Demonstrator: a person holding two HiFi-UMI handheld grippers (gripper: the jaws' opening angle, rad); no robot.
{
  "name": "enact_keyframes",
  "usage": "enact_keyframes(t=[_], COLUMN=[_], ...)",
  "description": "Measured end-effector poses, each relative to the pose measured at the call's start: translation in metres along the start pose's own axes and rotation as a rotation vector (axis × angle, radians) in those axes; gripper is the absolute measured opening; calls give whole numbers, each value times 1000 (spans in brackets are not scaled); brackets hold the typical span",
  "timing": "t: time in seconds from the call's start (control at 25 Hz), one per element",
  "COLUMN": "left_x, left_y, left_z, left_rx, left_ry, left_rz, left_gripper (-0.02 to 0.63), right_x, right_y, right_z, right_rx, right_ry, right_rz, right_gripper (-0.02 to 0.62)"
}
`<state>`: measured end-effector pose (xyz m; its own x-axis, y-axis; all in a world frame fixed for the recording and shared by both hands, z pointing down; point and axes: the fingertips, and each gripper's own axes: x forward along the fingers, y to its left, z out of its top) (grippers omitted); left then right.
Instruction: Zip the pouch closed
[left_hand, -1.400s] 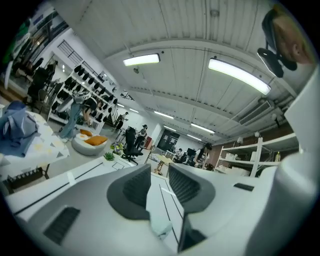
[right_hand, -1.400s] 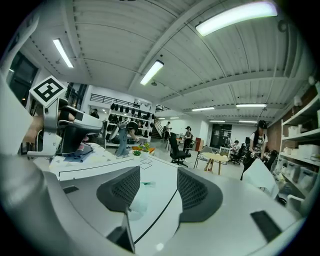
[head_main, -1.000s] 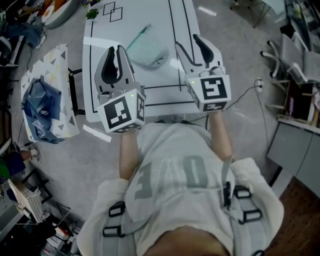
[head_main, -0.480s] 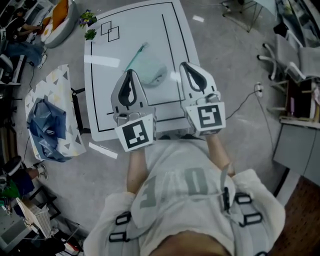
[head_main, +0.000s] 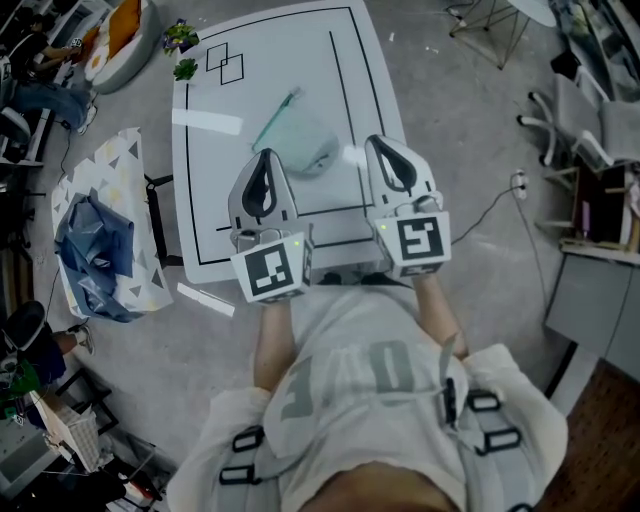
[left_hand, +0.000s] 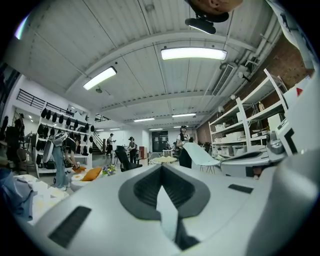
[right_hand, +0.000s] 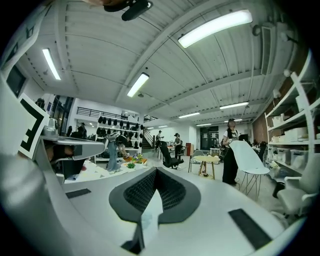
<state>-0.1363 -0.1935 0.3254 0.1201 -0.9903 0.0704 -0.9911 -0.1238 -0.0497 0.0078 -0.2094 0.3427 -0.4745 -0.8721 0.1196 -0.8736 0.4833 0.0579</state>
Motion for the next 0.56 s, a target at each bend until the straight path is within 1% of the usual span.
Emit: enact_keyframes(t=[0.08,0.24,0.56], left_x=[-1,1,-3], left_y=[4,14,23], left_z=[0,4,7], left_rx=[-2,-6,-22], left_ry=[-12,-24,-26], left_rz=[-1,20,42], left_gripper=[6,6,6], right_x=[1,1,-4], right_y=[0,-4,-13], right_z=[2,2,7], right_rx=[15,-15,-30], right_ry=[-7,-8,-12], right_rz=[-5,-12,-33], right_gripper=[8,8,8])
